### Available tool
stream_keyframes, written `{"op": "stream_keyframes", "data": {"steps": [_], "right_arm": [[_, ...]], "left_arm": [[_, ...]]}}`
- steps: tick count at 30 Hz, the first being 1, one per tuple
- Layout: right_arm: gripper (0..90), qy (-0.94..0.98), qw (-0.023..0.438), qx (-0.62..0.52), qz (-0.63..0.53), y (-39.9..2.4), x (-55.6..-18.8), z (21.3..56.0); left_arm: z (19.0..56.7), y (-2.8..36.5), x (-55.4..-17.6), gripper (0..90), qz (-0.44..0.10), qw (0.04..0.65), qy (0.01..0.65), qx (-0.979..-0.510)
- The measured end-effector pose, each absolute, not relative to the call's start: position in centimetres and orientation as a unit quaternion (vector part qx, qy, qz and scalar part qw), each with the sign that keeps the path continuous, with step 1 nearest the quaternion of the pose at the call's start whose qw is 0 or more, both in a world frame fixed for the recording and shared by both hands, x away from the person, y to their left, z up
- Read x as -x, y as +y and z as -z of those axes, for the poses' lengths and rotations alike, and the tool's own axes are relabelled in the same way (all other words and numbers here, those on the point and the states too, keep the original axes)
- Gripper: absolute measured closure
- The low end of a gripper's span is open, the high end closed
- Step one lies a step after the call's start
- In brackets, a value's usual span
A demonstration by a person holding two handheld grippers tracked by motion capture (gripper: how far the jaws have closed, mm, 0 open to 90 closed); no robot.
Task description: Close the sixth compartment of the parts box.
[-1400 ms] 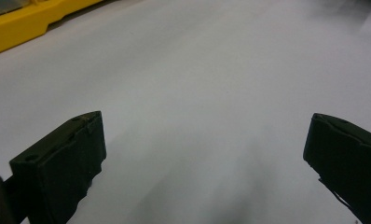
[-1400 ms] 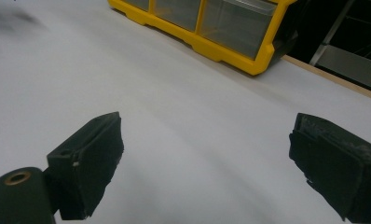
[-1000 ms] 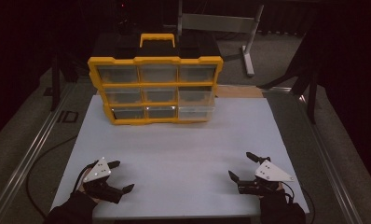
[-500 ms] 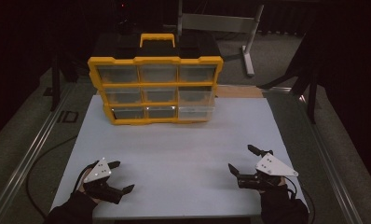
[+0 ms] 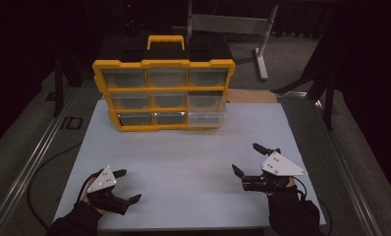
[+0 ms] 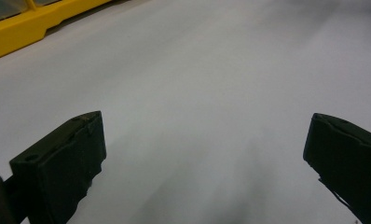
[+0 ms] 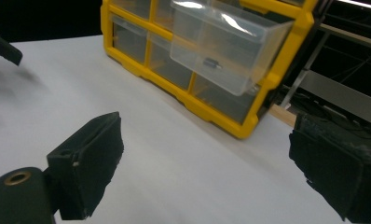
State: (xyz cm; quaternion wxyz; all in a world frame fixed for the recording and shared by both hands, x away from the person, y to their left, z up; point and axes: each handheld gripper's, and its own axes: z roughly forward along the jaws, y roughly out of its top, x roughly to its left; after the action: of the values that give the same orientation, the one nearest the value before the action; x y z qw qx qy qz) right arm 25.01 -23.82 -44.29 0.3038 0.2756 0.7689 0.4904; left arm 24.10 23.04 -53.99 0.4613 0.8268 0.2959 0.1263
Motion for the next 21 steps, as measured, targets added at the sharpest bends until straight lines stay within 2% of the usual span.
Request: {"op": "stream_keyframes", "data": {"steps": [21], "right_arm": [[9.6, 0.777, 0.297, -0.256, -0.493, -18.8, -27.3, 43.1]], "left_arm": [[54.0, 23.0, -24.0, 0.0, -0.125, 0.465, 0.295, -0.825]]}}
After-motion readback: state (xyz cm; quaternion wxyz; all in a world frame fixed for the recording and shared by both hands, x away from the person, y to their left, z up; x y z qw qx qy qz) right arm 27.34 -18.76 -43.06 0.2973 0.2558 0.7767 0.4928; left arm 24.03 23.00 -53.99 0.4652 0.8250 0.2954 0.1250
